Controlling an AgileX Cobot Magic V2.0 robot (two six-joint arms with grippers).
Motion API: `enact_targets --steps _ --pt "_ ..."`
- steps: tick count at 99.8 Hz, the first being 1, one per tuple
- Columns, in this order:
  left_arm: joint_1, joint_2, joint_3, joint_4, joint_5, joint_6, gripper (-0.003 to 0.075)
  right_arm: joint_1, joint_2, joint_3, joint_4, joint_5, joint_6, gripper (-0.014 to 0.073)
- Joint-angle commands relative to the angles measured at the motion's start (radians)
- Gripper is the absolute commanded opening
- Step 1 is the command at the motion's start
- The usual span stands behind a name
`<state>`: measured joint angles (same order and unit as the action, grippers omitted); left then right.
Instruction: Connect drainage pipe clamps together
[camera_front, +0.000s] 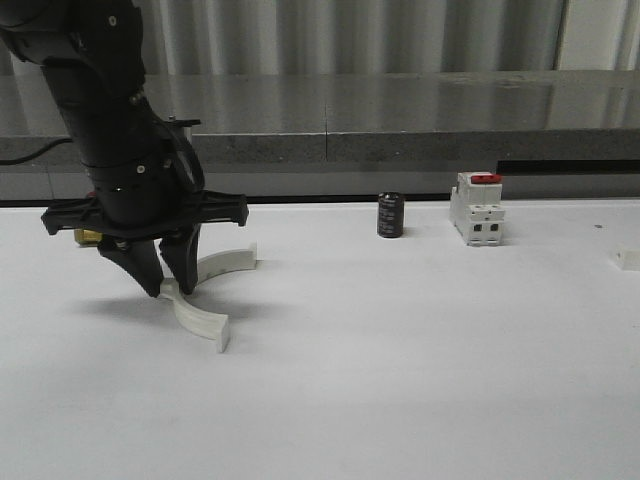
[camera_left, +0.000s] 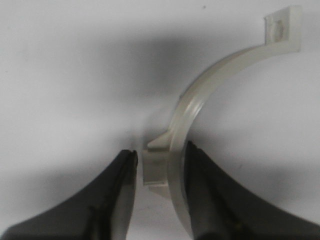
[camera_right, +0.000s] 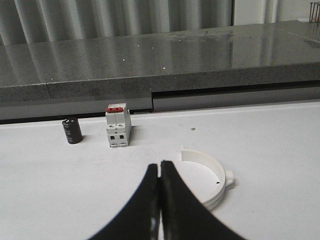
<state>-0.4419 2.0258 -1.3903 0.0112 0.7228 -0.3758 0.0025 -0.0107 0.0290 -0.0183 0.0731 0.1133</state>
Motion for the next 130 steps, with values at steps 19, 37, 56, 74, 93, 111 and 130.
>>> enact_targets --steps 19,37,56,74,93,111,130 --pt "-0.007 -0.053 -0.031 0.014 -0.027 -0.012 0.0409 -0.006 -0.019 -0.02 0.005 -0.082 0.0 -0.0067" --pt "-0.007 -0.101 -0.031 0.073 -0.041 -0.012 0.0409 -0.006 -0.019 -0.02 0.005 -0.082 0.0 -0.0067" --pt "-0.002 -0.254 -0.02 0.176 -0.061 -0.012 0.0409 -0.006 -0.019 -0.02 0.005 -0.082 0.0 -0.0067" --pt "0.006 -0.465 0.067 0.317 -0.122 -0.01 0.0409 -0.006 -0.019 -0.02 0.005 -0.082 0.0 -0.0067" --pt "0.098 -0.718 0.228 0.311 -0.166 -0.01 0.0409 -0.006 -0.019 -0.02 0.005 -0.082 0.0 -0.0067" --pt "0.237 -0.948 0.401 0.295 -0.184 -0.01 0.0408 -0.006 -0.019 -0.02 0.005 -0.082 0.0 -0.0067" --pt "0.301 -1.154 0.591 0.239 -0.184 -0.01 0.0408 -0.006 -0.019 -0.02 0.005 -0.082 0.0 -0.0067"
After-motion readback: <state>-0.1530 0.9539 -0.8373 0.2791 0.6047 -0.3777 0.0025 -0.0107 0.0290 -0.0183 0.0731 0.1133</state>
